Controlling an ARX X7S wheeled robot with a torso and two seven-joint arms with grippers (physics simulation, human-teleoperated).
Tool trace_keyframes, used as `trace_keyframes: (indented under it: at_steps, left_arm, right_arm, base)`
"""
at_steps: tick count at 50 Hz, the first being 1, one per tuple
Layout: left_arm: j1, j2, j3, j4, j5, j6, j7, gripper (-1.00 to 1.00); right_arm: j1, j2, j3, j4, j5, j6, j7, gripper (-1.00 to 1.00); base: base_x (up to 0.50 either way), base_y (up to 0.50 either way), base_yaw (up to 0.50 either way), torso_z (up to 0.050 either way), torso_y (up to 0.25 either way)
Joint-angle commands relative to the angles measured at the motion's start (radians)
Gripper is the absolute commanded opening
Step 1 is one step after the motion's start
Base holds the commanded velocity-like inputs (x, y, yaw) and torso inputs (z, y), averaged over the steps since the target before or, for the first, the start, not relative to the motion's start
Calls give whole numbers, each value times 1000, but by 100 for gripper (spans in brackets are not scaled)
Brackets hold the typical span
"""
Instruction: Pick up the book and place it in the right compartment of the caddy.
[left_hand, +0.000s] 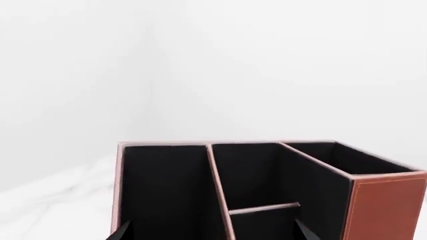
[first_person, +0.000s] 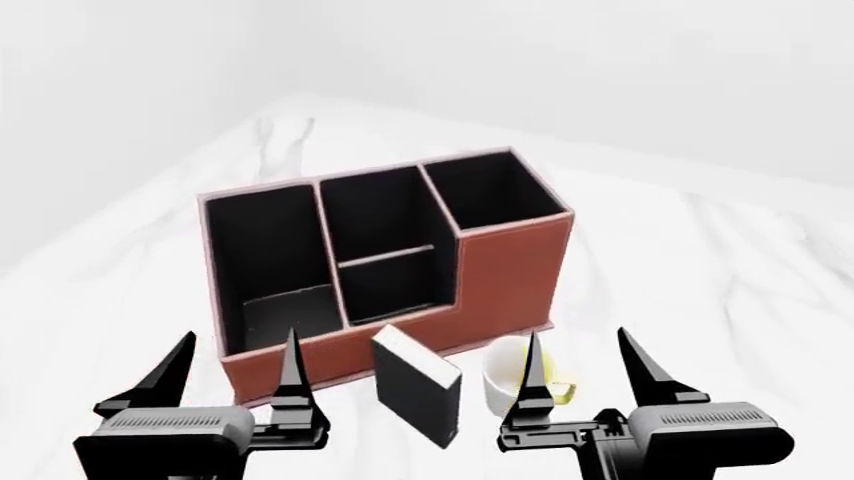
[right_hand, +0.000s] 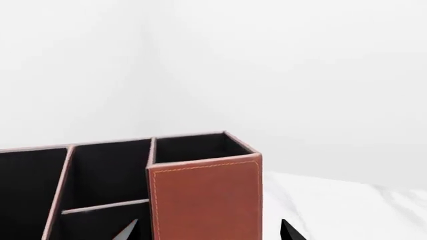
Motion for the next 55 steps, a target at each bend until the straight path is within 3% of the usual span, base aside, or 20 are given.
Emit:
trace_keyframes:
  at_steps: [1, 40, 55]
  left_arm:
    - [-1, -8, 7, -2, -6, 4, -9, 100]
    - [-5, -32, 26, -5, -17, 15, -35, 100]
    - [-5, -40, 32, -6, -21, 20, -43, 100]
  right_arm:
    - [3, 10, -8, 2, 6, -2, 11, 100]
    - [7, 31, -27, 5, 27, -10, 44, 100]
    - [10, 38, -29, 7, 45, -9, 53, 100]
  base:
    - [0, 0, 500, 0, 0]
    - [0, 0, 500, 0, 0]
    - [-29, 39, 0, 0, 0]
